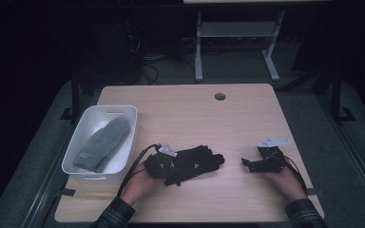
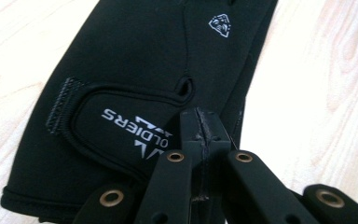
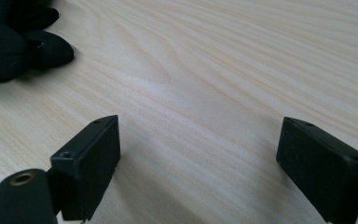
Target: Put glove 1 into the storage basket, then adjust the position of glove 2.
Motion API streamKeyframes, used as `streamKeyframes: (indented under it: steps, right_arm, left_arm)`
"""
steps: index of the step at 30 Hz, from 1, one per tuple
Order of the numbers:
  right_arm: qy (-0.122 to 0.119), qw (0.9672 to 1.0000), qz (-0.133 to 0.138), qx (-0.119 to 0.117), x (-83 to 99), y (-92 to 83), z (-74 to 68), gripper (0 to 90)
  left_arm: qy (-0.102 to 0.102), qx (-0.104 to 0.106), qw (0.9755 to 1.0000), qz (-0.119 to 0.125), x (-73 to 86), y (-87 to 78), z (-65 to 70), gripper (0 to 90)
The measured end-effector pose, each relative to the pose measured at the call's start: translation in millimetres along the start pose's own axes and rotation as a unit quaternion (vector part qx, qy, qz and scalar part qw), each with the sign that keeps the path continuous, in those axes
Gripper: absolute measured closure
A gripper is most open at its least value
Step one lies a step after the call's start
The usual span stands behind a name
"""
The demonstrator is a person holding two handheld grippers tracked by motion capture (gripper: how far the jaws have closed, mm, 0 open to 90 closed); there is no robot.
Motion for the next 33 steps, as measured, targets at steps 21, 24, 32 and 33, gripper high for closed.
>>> streamKeyframes:
  steps: [21,24,32,33]
  right_arm:
    - [-0.001,1.0,0.0,0.0,0.1,0.0,0.1,13.2]
    - [-0.001,1.0,0.0,0.0,0.1,0.0,0.1,13.2]
    - [-0.001,1.0,0.0,0.0,0.1,-0.1,0.2,13.2]
    - [-0.001,1.0,0.0,0.0,0.1,-0.1,0.2,13.2]
  left_arm:
    - [0.034,0.021,0.9981,0.047,-46.4,-4.6,-13.2,29.7]
    - [0.036,0.019,0.9978,0.052,-52.7,2.0,-14.2,24.3]
    - [0.063,0.009,0.9973,0.036,-56.7,22.6,-19.1,14.0]
    - [0.066,0.008,0.9972,0.034,-56.6,24.9,-19.9,13.9]
Point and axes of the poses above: each handheld gripper's, and its own axes: y roughly forward along the jaws, x roughly out of its underside, z roughly to its right, the point moved 2 cm from there along y, roughly forward along the jaws, and after that the axes turned 6 degrees about -x, right-handed, at the moved point
